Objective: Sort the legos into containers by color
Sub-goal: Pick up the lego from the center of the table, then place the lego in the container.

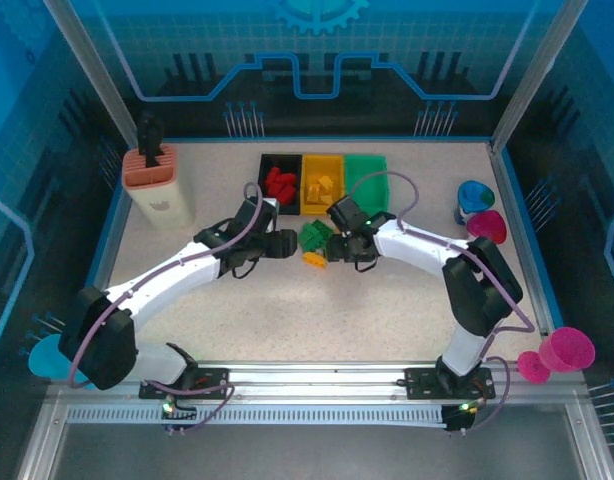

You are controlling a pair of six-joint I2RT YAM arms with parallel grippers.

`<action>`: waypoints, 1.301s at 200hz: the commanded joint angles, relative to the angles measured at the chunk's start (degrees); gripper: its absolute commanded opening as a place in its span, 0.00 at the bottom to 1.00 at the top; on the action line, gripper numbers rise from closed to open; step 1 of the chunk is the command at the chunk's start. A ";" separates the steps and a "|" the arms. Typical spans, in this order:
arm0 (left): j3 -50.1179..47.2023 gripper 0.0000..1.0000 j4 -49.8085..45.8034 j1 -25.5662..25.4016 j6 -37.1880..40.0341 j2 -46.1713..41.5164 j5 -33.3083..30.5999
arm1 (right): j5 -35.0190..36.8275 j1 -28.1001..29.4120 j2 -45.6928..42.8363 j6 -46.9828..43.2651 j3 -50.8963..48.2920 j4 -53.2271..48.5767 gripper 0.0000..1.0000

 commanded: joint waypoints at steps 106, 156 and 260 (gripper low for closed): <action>-10.96 0.73 2.64 -6.92 -3.42 -8.55 -0.80 | -1.35 -6.03 16.96 -8.04 35.10 -8.77 0.59; -14.29 0.73 4.48 -8.57 -3.56 -11.44 -0.80 | -1.70 -6.84 28.02 -8.93 48.99 -12.99 0.58; -14.41 0.73 5.21 -9.55 -2.98 -12.10 -0.72 | -2.83 -6.56 31.75 -7.48 53.66 -12.62 0.73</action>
